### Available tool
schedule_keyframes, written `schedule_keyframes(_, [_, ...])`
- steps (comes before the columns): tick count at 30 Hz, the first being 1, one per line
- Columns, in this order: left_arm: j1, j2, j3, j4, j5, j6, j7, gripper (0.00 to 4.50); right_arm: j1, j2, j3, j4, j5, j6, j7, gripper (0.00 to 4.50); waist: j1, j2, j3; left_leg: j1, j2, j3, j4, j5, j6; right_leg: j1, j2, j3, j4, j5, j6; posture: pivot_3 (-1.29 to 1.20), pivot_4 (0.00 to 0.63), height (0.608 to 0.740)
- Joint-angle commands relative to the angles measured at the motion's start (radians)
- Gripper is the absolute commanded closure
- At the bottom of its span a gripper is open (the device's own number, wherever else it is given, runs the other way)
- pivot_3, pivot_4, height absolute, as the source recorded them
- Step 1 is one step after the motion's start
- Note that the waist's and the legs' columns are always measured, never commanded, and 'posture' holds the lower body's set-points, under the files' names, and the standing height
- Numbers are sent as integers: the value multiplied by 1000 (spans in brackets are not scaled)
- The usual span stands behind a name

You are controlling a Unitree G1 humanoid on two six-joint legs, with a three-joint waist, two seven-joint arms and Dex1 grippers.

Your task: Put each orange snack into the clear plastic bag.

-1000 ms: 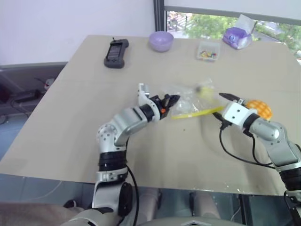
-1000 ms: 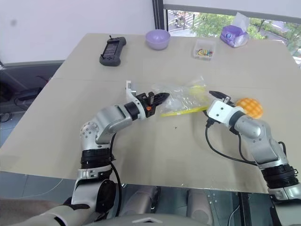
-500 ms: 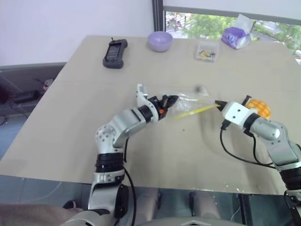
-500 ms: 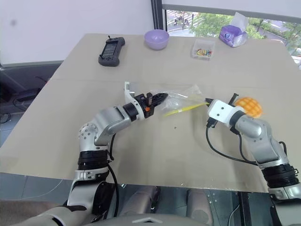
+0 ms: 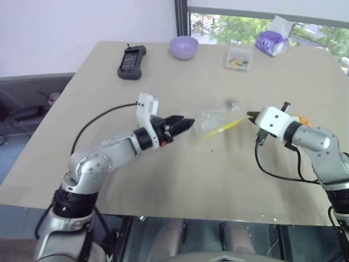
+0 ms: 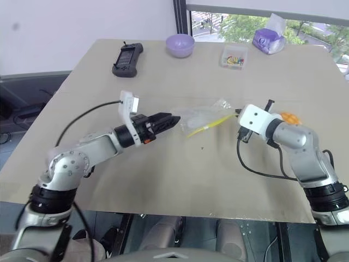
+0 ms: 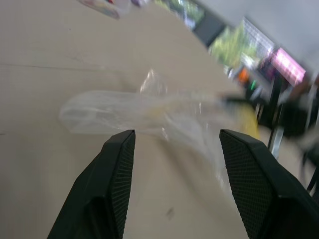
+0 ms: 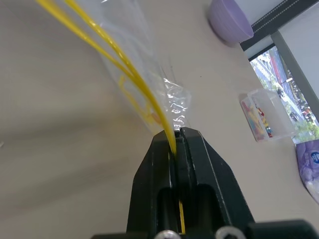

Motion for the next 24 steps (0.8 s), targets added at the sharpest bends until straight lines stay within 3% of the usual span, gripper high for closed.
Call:
schedule_keyframes(1, [27,60,-62,-44,263,-239,-204,1583,-27,-2,7,-22,-12,39,11,4500,3,0,0,0,0,0,0,0,0,0,0,0,0,0,0,0,150,740])
schedule_keyframes(10, [-4,-48,-84,-40,379,-290,-288,1583,-88,33,94,-19,-71,124,32,4500,0,0,1,-2,0,-2,0,0,0,-1,-1,-2,0,0,0,0,150,740])
schedule_keyframes(24, [-27,-84,-109,31,589,-367,-351,1583,-166,104,154,-23,-114,218,46,4500,-1,0,1,-2,0,-7,0,0,0,-2,-1,-2,0,0,0,0,150,740])
